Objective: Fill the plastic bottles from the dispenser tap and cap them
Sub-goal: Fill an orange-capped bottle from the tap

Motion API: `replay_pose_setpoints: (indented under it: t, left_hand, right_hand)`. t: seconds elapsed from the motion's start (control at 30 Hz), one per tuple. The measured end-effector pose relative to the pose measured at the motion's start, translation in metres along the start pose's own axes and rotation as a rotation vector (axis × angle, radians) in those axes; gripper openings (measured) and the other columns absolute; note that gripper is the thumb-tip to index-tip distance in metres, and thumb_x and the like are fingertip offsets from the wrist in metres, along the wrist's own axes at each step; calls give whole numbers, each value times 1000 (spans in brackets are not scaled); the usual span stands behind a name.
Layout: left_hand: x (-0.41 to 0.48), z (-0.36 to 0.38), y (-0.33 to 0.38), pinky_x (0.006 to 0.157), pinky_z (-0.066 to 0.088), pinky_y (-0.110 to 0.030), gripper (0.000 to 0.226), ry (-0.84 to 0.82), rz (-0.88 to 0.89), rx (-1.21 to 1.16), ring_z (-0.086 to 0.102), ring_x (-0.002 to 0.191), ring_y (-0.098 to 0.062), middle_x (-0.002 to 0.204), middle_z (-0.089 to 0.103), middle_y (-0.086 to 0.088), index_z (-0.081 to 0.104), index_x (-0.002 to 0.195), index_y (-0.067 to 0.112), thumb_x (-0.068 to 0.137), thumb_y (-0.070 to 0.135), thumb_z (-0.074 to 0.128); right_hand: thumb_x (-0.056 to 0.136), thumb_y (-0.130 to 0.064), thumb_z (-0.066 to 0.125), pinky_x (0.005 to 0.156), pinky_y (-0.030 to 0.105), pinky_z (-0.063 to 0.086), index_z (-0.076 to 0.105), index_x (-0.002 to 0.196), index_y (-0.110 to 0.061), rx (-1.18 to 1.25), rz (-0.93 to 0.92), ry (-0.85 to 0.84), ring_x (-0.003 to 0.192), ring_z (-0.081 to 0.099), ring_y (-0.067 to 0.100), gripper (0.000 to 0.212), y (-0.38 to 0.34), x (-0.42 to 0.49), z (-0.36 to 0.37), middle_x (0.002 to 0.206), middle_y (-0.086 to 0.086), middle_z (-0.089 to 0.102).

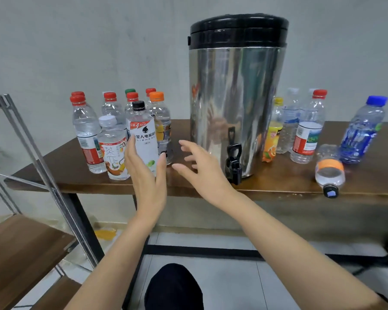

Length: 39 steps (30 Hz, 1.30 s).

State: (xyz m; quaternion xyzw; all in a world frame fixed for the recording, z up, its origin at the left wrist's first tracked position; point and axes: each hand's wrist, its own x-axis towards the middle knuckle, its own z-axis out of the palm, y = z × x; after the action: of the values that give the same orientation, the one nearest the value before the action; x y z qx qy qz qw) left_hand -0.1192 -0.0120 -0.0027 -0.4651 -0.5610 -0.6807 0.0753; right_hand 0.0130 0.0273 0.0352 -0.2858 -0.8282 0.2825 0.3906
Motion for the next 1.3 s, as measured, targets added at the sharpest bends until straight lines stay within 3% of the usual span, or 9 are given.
replay_pose_setpoints:
  t: [0.23, 0.37, 0.43, 0.53, 0.7, 0.93, 1.03, 1.13, 1.3]
  left_hand:
    - [-47, 53, 78, 119, 26, -36, 54, -135, 228, -181, 33, 144, -19, 151, 36, -7, 30, 148, 6, 101, 23, 50]
    - [-75, 92, 102, 118, 30, -38, 51, -254, 287, -224, 38, 141, -20, 147, 41, -6, 35, 145, 5, 100, 22, 51]
    - [-86, 112, 108, 118, 28, -30, 51, -319, 250, -224, 36, 140, -12, 146, 39, 3, 35, 146, 10, 100, 25, 51]
    - [-103, 146, 110, 115, 26, -18, 52, -462, 207, -200, 37, 138, -7, 145, 40, 5, 34, 147, 15, 101, 30, 51]
    - [-128, 206, 101, 111, 27, -14, 55, -702, 129, -78, 37, 136, -9, 146, 42, 1, 35, 148, 16, 99, 31, 57]
    - [-141, 268, 104, 108, 41, -34, 76, -928, -13, -94, 42, 132, -14, 145, 41, 6, 36, 145, 26, 82, 35, 79]
    - [-142, 272, 101, 107, 43, -30, 79, -934, -44, -133, 46, 128, -8, 142, 44, 9, 39, 143, 28, 78, 30, 84]
    - [-138, 261, 96, 105, 45, -27, 75, -919, -43, -184, 50, 124, -3, 139, 47, 11, 43, 140, 29, 78, 22, 84]
    - [-119, 223, 92, 99, 49, -32, 45, -733, 100, -282, 57, 116, -6, 123, 61, 7, 59, 127, 18, 86, 12, 75]
  right_hand:
    - [96, -17, 62, 87, 24, 54, 60, 130, -17, -90, -176, 245, 101, 62, 10, 34, 20, -57, -105, 117, -2, 64]
    - [96, -9, 61, 85, 16, 51, 64, 125, -15, -265, -143, 348, 98, 61, 9, 29, 68, -82, -168, 113, 1, 66]
    - [97, -9, 59, 86, 26, 52, 63, 125, -18, -394, -40, 375, 96, 60, 6, 29, 98, -92, -199, 116, -5, 64]
    - [98, -11, 54, 92, 43, 49, 54, 135, -24, -612, 201, 311, 115, 55, 20, 40, 143, -103, -239, 134, -3, 56]
    - [86, 12, 50, 91, 45, 49, 28, 153, -26, -919, 424, 27, 132, 35, 28, 80, 196, -104, -272, 156, 0, 31]
    - [88, 9, 55, 113, 41, 35, 18, 156, -31, -1050, 200, -173, 151, 15, 21, 87, 227, -87, -283, 164, -7, 17]
    - [90, 2, 57, 111, 40, 35, 29, 153, -31, -1032, 119, -194, 148, 25, 21, 77, 231, -85, -284, 160, -5, 30]
    - [76, -8, 78, 100, 43, 46, 45, 143, -28, -1045, -21, -175, 135, 42, 25, 77, 230, -88, -287, 147, -1, 46]
    - [71, -27, 83, 100, 39, 45, 50, 131, -23, -797, -55, -94, 124, 50, 14, 69, 208, -86, -275, 130, -5, 55]
